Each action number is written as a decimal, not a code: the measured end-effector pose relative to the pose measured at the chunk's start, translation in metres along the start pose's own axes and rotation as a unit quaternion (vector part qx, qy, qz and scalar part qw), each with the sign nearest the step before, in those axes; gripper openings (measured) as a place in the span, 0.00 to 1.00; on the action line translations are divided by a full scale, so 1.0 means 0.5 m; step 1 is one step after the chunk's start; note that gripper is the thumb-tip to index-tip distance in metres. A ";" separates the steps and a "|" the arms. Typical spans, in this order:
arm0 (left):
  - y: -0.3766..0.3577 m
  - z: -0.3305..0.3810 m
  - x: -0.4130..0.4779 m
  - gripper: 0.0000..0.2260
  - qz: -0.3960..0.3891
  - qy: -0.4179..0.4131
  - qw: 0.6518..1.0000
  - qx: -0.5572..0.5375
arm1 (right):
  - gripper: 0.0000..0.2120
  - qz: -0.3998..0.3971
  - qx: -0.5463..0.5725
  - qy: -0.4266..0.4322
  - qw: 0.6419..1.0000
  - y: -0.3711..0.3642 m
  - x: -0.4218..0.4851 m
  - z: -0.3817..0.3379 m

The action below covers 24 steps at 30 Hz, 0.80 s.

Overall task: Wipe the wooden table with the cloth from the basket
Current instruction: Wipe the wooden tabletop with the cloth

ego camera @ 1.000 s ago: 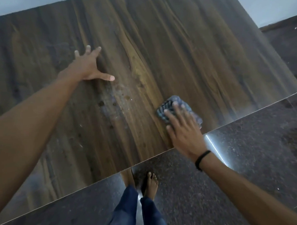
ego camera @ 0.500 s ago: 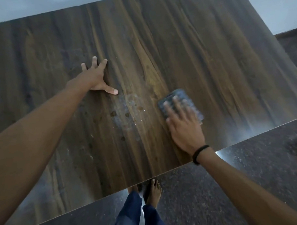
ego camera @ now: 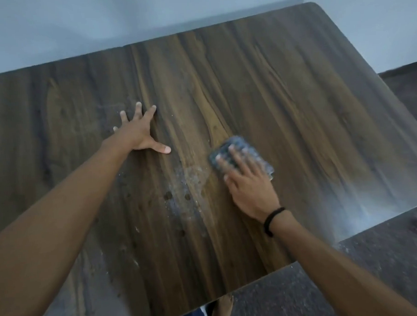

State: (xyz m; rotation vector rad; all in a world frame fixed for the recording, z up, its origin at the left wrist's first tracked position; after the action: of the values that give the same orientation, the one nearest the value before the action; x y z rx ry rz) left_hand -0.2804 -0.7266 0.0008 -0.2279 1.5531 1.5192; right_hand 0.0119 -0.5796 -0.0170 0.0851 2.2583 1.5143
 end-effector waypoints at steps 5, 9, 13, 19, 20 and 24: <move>0.006 -0.003 -0.005 0.63 0.001 -0.005 1.000 -0.008 | 0.23 -0.010 -0.028 0.058 0.998 0.007 0.031 -0.014; 0.005 0.004 -0.005 0.63 -0.003 -0.015 1.000 -0.008 | 0.23 -0.048 -0.027 0.107 0.993 -0.017 0.009 -0.068; 0.015 0.002 -0.010 0.63 -0.017 -0.009 1.000 -0.011 | 0.23 0.016 -0.002 0.007 1.000 0.039 0.104 -0.025; 0.011 0.000 -0.008 0.63 -0.017 -0.011 1.000 -0.010 | 0.23 -0.036 -0.031 0.101 0.994 0.016 0.114 -0.075; 0.012 0.000 -0.005 0.63 -0.016 -0.013 1.000 -0.015 | 0.23 0.002 -0.017 0.049 0.999 0.033 0.150 -0.058; 0.011 0.005 0.001 0.65 -0.031 -0.013 0.999 -0.024 | 0.23 0.009 -0.013 0.009 1.000 0.035 0.204 -0.099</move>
State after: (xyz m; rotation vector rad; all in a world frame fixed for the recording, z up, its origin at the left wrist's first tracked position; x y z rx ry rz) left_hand -0.2831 -0.7230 0.0046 -0.2799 1.4775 1.5067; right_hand -0.1027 -0.5874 -0.0167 0.0852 2.2569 1.5584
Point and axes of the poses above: each hand's wrist, its own x-axis towards the middle knuckle, its own y-axis out of the back of the hand, z = x × y, the point moved 3 cm from there along x, towards the middle knuckle, and after that the axes turned 8 degrees about -z, right-handed, at the moved point
